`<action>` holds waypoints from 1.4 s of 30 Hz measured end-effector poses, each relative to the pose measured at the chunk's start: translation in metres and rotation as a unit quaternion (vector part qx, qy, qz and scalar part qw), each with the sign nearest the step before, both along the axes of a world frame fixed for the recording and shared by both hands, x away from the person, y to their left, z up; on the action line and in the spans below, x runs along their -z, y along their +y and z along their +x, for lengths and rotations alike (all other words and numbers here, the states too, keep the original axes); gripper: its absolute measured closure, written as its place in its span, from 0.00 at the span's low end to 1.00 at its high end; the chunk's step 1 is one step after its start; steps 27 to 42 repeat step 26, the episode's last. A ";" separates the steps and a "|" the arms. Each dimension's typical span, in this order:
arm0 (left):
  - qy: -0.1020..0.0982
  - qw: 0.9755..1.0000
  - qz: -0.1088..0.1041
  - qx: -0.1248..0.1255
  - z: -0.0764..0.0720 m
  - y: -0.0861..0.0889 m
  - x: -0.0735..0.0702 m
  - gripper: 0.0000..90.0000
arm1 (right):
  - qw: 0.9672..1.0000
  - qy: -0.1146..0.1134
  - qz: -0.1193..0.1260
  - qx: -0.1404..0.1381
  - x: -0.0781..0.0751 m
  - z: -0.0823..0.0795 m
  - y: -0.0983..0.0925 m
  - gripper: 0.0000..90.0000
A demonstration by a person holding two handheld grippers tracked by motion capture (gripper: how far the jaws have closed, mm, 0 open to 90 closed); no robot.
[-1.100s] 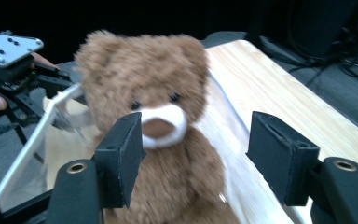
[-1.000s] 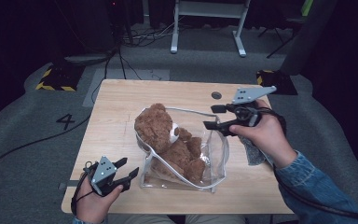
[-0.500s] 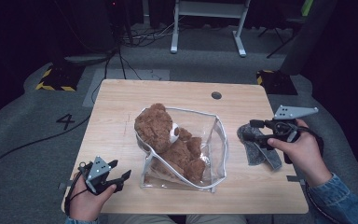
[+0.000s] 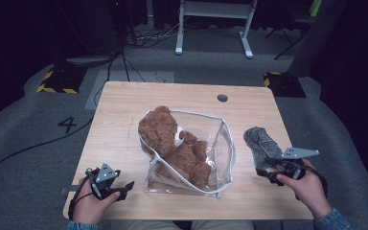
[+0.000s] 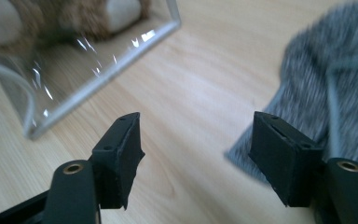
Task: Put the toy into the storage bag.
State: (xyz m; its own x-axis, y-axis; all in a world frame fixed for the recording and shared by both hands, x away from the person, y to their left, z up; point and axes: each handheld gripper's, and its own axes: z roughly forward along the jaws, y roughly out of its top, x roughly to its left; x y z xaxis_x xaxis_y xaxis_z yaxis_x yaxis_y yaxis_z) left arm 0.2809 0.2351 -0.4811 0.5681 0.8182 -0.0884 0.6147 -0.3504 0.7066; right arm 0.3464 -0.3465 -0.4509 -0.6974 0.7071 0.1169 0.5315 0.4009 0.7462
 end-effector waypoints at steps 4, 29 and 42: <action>0.003 1.000 0.002 0.001 0.001 0.000 0.004 0.34 | 1.000 -0.001 -0.001 0.021 0.029 -0.011 -0.009 0.37; -0.005 0.999 0.031 -0.023 0.010 0.003 0.022 0.21 | 0.997 -0.040 -0.044 0.046 0.053 -0.017 -0.015 0.24; -0.005 0.999 0.031 -0.023 0.010 0.003 0.022 0.21 | 0.997 -0.040 -0.044 0.046 0.053 -0.017 -0.015 0.24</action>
